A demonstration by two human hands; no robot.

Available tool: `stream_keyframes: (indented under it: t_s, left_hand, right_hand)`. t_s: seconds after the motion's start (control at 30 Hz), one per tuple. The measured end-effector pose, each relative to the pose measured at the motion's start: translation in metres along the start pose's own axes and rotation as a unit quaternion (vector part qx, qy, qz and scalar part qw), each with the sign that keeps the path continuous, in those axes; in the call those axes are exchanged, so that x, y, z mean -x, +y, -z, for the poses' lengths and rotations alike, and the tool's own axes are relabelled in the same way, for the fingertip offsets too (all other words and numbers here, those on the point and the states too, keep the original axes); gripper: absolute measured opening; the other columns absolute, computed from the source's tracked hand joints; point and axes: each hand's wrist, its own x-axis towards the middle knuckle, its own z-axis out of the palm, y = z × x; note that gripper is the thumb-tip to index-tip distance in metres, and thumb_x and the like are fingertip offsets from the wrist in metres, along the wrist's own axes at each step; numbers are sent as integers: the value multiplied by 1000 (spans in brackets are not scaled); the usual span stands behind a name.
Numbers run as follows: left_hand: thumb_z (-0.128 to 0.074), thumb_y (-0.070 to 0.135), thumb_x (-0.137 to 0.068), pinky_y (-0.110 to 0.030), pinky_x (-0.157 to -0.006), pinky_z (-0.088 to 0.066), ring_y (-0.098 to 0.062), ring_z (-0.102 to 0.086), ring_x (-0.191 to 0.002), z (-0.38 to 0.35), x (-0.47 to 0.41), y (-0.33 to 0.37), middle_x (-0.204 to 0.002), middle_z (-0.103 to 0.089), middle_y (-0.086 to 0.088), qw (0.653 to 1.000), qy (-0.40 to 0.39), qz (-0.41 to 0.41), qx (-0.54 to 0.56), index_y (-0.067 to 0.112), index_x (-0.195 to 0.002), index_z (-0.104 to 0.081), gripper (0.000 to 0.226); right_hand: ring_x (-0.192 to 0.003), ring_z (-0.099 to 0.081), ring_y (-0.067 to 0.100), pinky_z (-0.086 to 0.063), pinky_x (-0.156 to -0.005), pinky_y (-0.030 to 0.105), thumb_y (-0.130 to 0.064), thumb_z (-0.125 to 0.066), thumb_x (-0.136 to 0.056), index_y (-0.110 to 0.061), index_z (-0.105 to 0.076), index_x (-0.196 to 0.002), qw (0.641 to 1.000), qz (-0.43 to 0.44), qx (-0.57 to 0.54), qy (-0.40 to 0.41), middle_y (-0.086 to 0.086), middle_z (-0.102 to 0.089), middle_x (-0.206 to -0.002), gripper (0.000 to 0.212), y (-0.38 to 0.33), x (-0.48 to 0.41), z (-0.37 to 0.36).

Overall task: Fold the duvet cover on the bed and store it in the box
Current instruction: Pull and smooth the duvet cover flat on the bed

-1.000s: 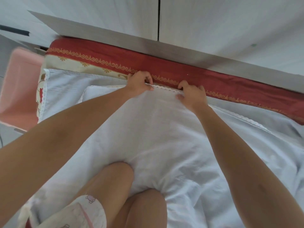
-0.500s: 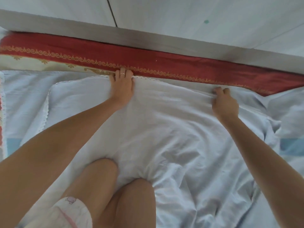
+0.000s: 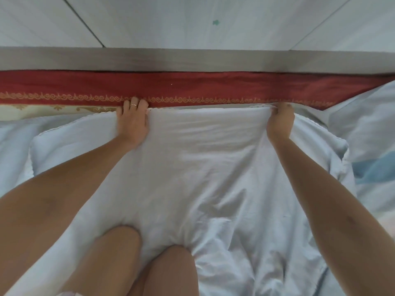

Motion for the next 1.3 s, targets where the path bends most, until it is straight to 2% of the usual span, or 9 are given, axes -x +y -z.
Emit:
stream_keyframes:
  t_s: [0.2, 0.4, 0.47, 0.8, 0.9, 1.0, 1.13, 1.23, 1.3]
  left_hand:
    - [-44, 12, -90, -45, -95, -22, -31, -43, -107, 7, 6, 30, -113, -51, -12, 996, 36, 64, 44, 11, -109, -52, 21]
    - [-48, 25, -94, -46, -91, -28, -32, -46, -100, 7, -7, 65, -107, -54, -12, 994, 42, -76, 72, 9, -104, -56, 21]
    - [-52, 27, -92, -44, -90, -29, -31, -47, -98, 6, -13, 78, -106, -54, -10, 989, 35, -124, 75, 10, -103, -57, 20]
    - [-50, 26, -94, -39, -81, -30, -30, -51, -96, 18, -50, 127, -105, -54, -6, 980, -20, -197, 36, 14, -97, -53, 12]
    - [-55, 22, -91, -40, -86, -30, -27, -49, -104, 18, -57, 136, -107, -54, -4, 985, -103, -115, 72, 16, -94, -54, 7]
    - [-58, 15, -88, -43, -93, -29, -27, -45, -113, 24, -53, 151, -113, -55, -3, 988, -131, -23, 78, 20, -95, -53, 10]
    - [-55, 10, -84, -40, -99, -27, -28, -40, -121, 25, -4, 167, -130, -45, -9, 996, -4, -75, 53, 14, -121, -47, 38]
    - [-45, 37, -93, -47, -113, -5, -22, -6, -145, 18, 35, 169, -157, -9, -10, 978, -148, -134, 65, 13, -148, -18, 65]
    - [-32, 57, -94, -50, -113, 12, -14, 19, -144, 10, 42, 160, -157, 21, -1, 955, -265, -131, 6, 19, -150, 12, 81]
  right_hand:
    - [-106, -56, 28, -39, -85, 28, -15, -50, -94, -3, -60, -113, 994, -24, -106, -1, 13, -62, -115, 25, 12, -14, 6]
    - [-76, -51, 12, -42, -62, 17, -16, -59, -89, -19, -59, -88, 980, -41, -175, -86, -3, -56, -84, 3, 22, -31, 18]
    - [-65, -47, 7, -41, -51, 14, -15, -60, -89, -23, -55, -76, 970, -53, -204, -121, -7, -51, -74, 16, 23, -36, 19]
    - [-76, -60, 9, -51, -71, 19, -20, -68, -81, -25, -61, -69, 953, -126, -263, -80, -7, -61, -78, 15, 17, -44, 16]
    - [-75, -62, 9, -51, -70, 16, -26, -67, -78, -22, -67, -85, 956, -133, -248, -82, -6, -62, -83, 8, 18, -42, 4]
    - [-110, -54, 19, -41, -95, 29, -29, -66, -78, -22, -59, -112, 980, -142, -140, 4, 0, -51, -121, 35, 11, -25, -5]
    - [-128, -40, 26, -28, -108, 34, -18, -59, -87, -11, -48, -131, 973, 47, -110, 197, 13, -39, -140, 46, -8, 91, -11]
    - [-142, -21, 28, -16, -115, 45, -34, -46, -93, -13, -41, -138, 949, 312, 17, 53, 10, -37, -145, 50, 25, 209, -44]
    - [-147, -6, 20, -8, -114, 51, -49, -35, -94, -27, -25, -148, 873, 456, 170, -31, -1, -31, -151, 59, 95, 216, -48]
